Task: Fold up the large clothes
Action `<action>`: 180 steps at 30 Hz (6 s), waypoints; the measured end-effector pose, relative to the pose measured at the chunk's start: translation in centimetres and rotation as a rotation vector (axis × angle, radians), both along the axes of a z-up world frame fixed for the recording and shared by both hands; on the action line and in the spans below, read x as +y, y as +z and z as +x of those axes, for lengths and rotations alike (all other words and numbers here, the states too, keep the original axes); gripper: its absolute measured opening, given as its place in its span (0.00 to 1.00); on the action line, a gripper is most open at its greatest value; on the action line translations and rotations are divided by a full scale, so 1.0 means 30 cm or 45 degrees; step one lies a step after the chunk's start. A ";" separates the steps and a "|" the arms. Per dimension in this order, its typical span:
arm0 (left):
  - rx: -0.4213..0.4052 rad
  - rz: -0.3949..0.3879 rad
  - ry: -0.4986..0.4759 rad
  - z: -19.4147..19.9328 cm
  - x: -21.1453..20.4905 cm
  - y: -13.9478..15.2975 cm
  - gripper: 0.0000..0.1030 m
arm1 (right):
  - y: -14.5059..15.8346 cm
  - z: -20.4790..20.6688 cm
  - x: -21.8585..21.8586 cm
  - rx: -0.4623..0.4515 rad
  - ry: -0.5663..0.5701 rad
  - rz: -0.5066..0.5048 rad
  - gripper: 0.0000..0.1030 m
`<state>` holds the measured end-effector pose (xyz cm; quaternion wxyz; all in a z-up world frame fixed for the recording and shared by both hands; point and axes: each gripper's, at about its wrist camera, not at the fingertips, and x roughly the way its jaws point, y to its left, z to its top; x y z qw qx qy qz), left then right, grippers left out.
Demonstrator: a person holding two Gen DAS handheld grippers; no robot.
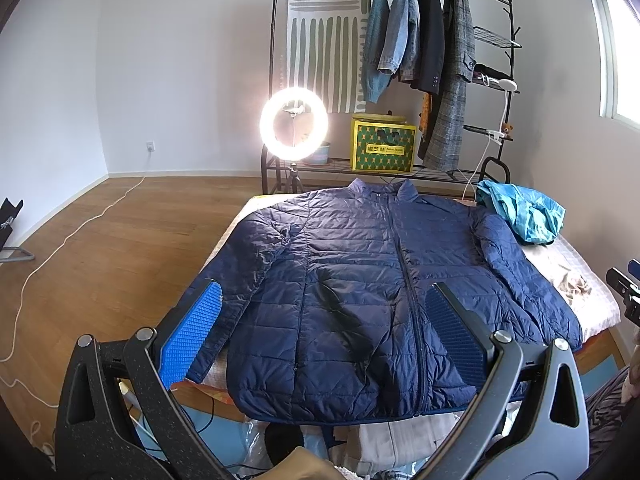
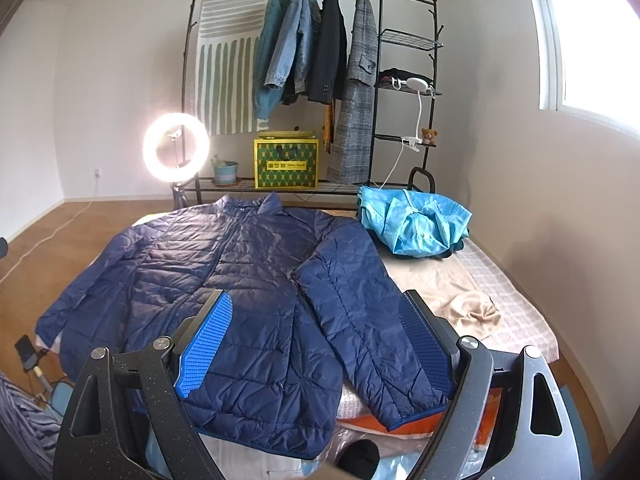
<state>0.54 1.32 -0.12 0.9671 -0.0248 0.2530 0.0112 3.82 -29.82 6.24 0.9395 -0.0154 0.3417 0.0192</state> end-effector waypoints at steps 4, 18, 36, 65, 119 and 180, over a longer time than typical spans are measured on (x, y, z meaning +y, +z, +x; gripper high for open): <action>-0.001 0.000 0.001 -0.002 -0.001 -0.001 1.00 | -0.006 0.000 0.015 0.008 0.008 -0.028 0.83; 0.000 0.002 0.001 0.008 0.013 -0.008 1.00 | -0.009 0.000 0.023 0.000 0.011 -0.035 0.83; 0.014 0.014 0.021 0.048 0.089 -0.062 1.00 | -0.040 0.023 0.026 0.044 0.025 0.013 0.83; 0.057 0.034 0.070 0.193 0.116 -0.063 1.00 | -0.039 0.168 0.127 -0.029 0.115 -0.017 0.83; 0.843 -0.864 0.624 0.448 1.087 -0.893 0.25 | -0.276 0.485 0.479 0.044 0.627 0.152 0.83; 0.562 -0.473 0.037 1.062 0.386 -0.397 0.23 | -0.736 0.878 0.671 0.879 0.607 0.506 0.70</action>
